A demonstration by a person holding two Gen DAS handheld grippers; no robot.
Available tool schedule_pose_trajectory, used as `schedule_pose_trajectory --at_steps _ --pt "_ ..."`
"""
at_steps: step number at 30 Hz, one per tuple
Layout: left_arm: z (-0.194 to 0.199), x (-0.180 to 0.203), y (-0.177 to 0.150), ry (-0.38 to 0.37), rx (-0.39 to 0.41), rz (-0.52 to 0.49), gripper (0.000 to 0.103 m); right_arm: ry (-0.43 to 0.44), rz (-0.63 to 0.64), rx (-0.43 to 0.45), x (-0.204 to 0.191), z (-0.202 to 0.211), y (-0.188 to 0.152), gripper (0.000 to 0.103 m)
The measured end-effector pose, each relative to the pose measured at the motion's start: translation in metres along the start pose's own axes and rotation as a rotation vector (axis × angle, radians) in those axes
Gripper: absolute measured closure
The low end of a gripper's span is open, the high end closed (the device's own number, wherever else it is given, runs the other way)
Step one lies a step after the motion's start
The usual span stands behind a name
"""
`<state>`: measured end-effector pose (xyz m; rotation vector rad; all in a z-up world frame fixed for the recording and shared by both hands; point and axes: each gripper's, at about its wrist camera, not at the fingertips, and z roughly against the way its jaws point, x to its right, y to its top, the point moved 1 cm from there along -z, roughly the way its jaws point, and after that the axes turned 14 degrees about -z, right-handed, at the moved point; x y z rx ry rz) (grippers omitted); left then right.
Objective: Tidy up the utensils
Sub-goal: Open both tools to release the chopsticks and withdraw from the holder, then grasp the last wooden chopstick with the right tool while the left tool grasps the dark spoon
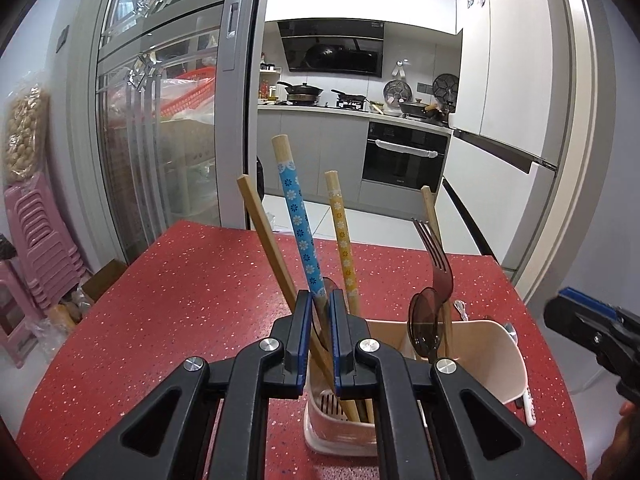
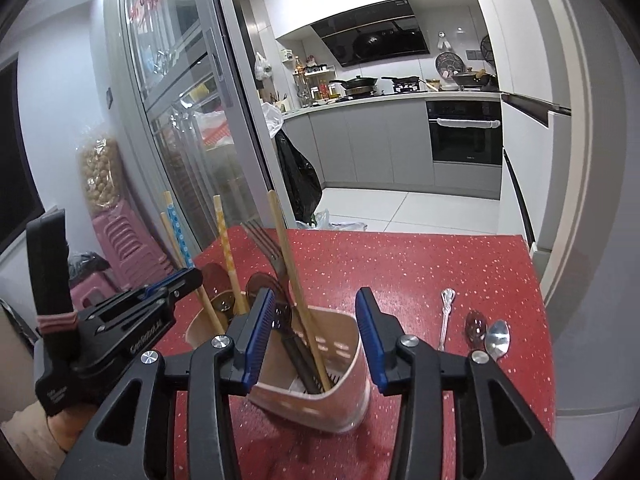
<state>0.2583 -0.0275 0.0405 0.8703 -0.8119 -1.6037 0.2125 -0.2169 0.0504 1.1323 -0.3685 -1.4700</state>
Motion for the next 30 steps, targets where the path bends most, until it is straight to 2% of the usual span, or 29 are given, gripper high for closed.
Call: schedule_pose_trajectory --at_steps 14,15,16,17,19,20,22,24,30 --pt "0.033 -0.002 0.000 -0.013 0.028 -0.017 0.070 0.022 -0.094 -0.057 0.009 0.023 -0.016 0.048" --pt "0.037 -0.003 -0.001 -0.016 0.029 -0.014 0.066 0.022 -0.098 -0.063 0.009 0.025 -0.017 0.048" --pt "0.040 -0.004 -0.002 -0.019 0.029 -0.012 0.024 0.023 -0.104 -0.072 0.009 0.026 -0.020 0.047" --pt "0.044 -0.006 -0.004 -0.012 0.024 -0.005 0.000 0.024 -0.110 -0.080 0.008 0.027 -0.021 0.047" --pt "0.056 -0.011 -0.009 0.033 0.060 0.014 0.000 0.028 -0.125 -0.102 0.008 0.029 -0.027 0.040" --pt "0.059 -0.011 -0.013 0.030 0.059 0.006 0.000 0.031 -0.134 -0.119 0.009 0.029 -0.031 0.037" --pt "0.062 -0.013 -0.024 0.014 0.026 -0.004 0.000 0.042 -0.152 -0.165 0.010 0.027 -0.039 0.024" --pt "0.064 -0.013 -0.040 0.006 -0.018 -0.018 0.000 0.049 -0.181 -0.217 0.013 0.024 -0.050 0.024" --pt "0.075 -0.016 -0.105 0.016 -0.166 -0.078 0.000 -0.013 -0.240 -0.345 0.018 0.017 -0.090 0.024"
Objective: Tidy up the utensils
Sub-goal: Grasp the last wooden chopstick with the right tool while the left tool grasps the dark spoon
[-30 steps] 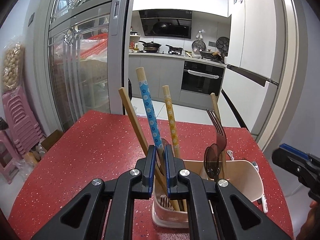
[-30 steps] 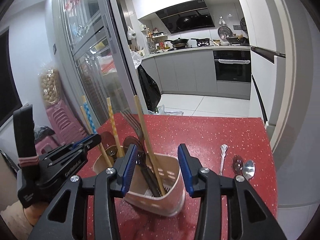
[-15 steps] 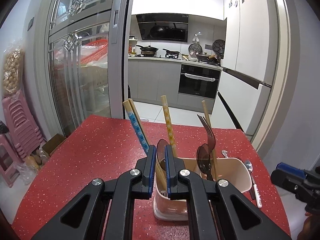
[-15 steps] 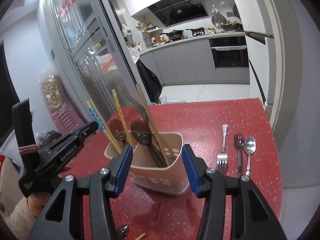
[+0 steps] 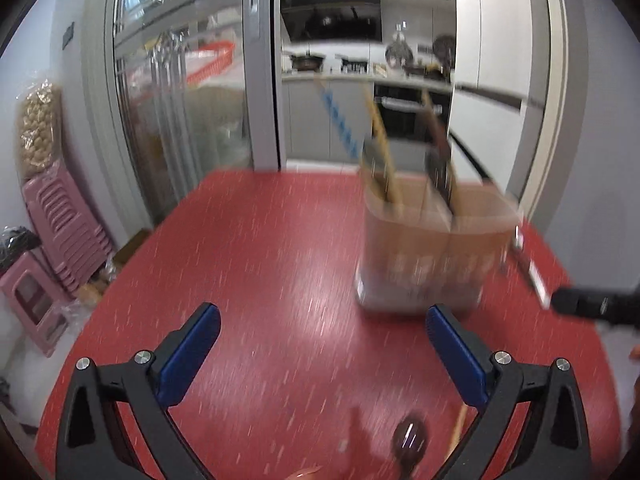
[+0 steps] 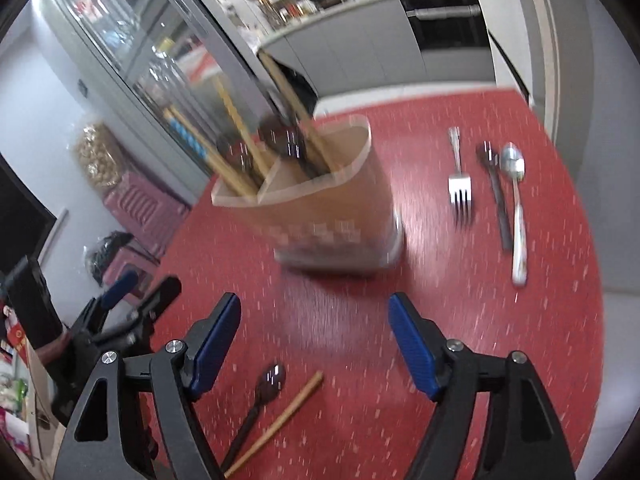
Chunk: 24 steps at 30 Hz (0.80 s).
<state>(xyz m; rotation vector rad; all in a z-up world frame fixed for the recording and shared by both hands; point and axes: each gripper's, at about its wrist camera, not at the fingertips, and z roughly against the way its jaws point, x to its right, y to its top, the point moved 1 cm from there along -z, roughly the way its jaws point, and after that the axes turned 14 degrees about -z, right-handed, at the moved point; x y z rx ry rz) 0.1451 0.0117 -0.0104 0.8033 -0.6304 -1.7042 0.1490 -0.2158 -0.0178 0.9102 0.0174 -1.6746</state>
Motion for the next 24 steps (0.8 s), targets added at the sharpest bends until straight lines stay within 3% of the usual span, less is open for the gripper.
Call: schedule_pose_trajectory --at_steps 6,11,14,24 --pt "-0.003 -0.008 -0.055 -0.055 -0.134 -0.002 0.000 -0.087 -0.022 -0.121 0.001 -0.019 -0.040 0.024" --pt "0.000 -0.011 -0.078 -0.126 -0.181 0.019 0.000 -0.129 -0.044 -0.235 -0.001 -0.042 -0.066 0.024" --pt "0.001 -0.011 -0.088 -0.130 -0.192 0.017 0.000 -0.153 -0.062 -0.286 -0.001 -0.052 -0.079 0.025" --pt "0.008 -0.023 -0.102 -0.087 -0.186 0.009 0.000 -0.241 -0.141 -0.370 -0.004 -0.080 -0.090 0.054"
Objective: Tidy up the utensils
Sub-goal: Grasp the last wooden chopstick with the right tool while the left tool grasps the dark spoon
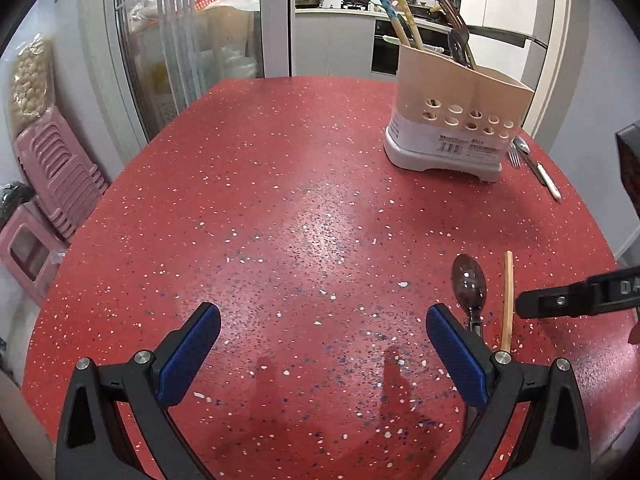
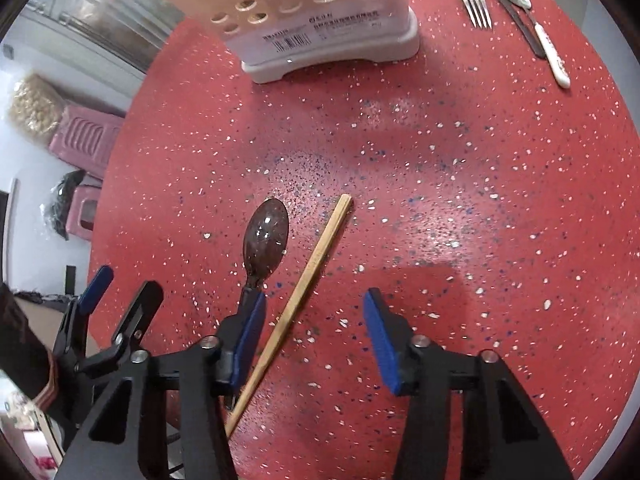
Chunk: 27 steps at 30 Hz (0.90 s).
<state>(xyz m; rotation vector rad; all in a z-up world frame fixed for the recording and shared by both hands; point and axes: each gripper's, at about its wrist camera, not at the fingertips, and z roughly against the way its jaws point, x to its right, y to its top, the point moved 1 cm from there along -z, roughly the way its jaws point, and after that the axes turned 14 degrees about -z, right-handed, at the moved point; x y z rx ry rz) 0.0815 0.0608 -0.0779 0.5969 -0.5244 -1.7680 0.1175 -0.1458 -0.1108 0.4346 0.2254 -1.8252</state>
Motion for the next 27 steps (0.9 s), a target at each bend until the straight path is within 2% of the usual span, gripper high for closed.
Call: schedule_pose_trajectory --at_steps 7,11,14,15,18,27 --pt "-0.001 -0.008 0.001 -0.025 -0.015 -0.019 0.000 -0.114 0.032 0.000 -0.023 -0.010 -0.001 0.060" --pt "-0.002 -0.006 0.002 -0.044 -0.023 -0.031 0.000 -0.194 0.095 0.008 -0.039 -0.017 -0.004 0.066" --pt "-0.002 -0.001 0.003 -0.064 -0.030 -0.046 0.000 -0.245 0.146 0.024 -0.046 -0.019 -0.006 0.078" --pt "-0.002 0.001 0.003 -0.074 -0.033 -0.052 0.000 -0.251 0.155 0.028 -0.046 -0.019 -0.007 0.085" --pt "-0.002 0.009 0.005 -0.112 -0.049 -0.064 0.000 -0.225 0.153 0.026 -0.039 -0.017 -0.008 0.092" --pt "-0.013 0.054 0.015 -0.182 -0.117 -0.161 0.000 -0.133 0.199 0.075 -0.010 0.000 -0.018 0.097"
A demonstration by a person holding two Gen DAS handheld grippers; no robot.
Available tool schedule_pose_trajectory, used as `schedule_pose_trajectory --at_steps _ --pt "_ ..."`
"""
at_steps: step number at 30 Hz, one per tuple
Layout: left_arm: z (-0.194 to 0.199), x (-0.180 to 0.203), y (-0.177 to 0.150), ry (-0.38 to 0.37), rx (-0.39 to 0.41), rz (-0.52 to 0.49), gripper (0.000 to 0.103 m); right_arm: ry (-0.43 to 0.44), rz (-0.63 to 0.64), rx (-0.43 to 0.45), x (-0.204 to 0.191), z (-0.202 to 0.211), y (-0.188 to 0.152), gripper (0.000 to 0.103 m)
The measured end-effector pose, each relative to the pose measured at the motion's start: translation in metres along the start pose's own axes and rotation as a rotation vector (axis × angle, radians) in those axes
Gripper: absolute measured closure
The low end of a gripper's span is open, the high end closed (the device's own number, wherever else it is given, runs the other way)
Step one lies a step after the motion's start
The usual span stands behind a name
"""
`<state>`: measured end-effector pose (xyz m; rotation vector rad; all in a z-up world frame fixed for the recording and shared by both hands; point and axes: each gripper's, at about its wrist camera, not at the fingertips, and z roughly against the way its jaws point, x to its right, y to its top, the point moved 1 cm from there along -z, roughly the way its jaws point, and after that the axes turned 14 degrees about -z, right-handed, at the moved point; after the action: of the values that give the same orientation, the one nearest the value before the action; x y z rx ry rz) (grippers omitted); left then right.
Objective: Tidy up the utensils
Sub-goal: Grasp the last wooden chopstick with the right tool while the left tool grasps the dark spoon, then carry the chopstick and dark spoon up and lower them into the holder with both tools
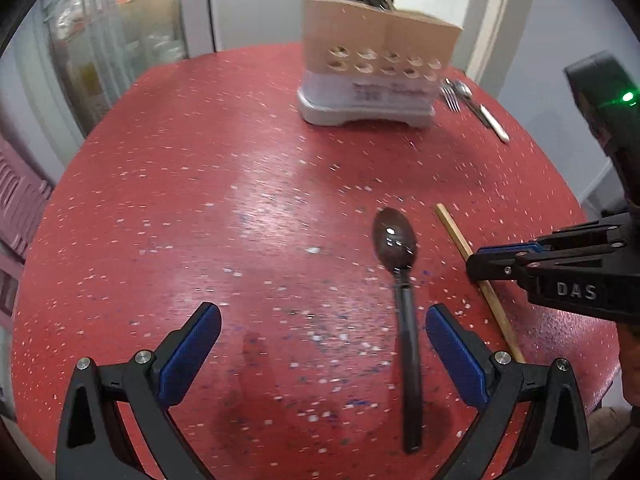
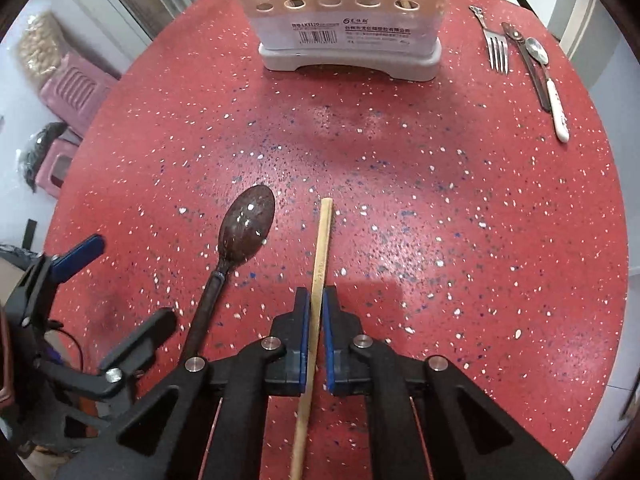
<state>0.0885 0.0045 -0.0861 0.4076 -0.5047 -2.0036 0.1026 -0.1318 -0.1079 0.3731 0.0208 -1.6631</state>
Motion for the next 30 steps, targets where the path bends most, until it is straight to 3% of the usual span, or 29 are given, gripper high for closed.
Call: schedule_pose_trajectory --at_steps 4,11,14,15,16,22,30 --pt "-0.013 0.014 0.007 0.001 -0.055 -0.036 0.002 0.046 -0.018 -0.001 0.017 0.006 -0.005 0.097" --pt "-0.016 0.032 0.017 -0.025 -0.113 -0.108 0.024 0.106 -0.021 0.030 0.042 0.026 -0.008 0.097" --pt "-0.015 0.035 0.020 -0.054 -0.129 -0.129 0.041 0.134 -0.013 0.051 0.054 0.037 -0.011 0.097" --pt "-0.013 0.036 0.021 -0.055 -0.126 -0.133 0.061 0.141 -0.013 0.055 0.057 0.039 -0.012 0.097" --pt "-0.015 0.036 0.022 -0.052 -0.127 -0.131 0.066 0.154 -0.014 0.059 0.056 0.042 -0.012 0.097" --pt "-0.004 0.021 0.014 -0.084 -0.053 -0.008 0.067 0.203 -0.005 0.114 0.054 0.060 -0.013 0.097" --pt "0.046 0.009 0.019 -0.034 0.166 0.093 0.067 0.283 0.031 0.223 0.054 0.091 -0.009 0.097"
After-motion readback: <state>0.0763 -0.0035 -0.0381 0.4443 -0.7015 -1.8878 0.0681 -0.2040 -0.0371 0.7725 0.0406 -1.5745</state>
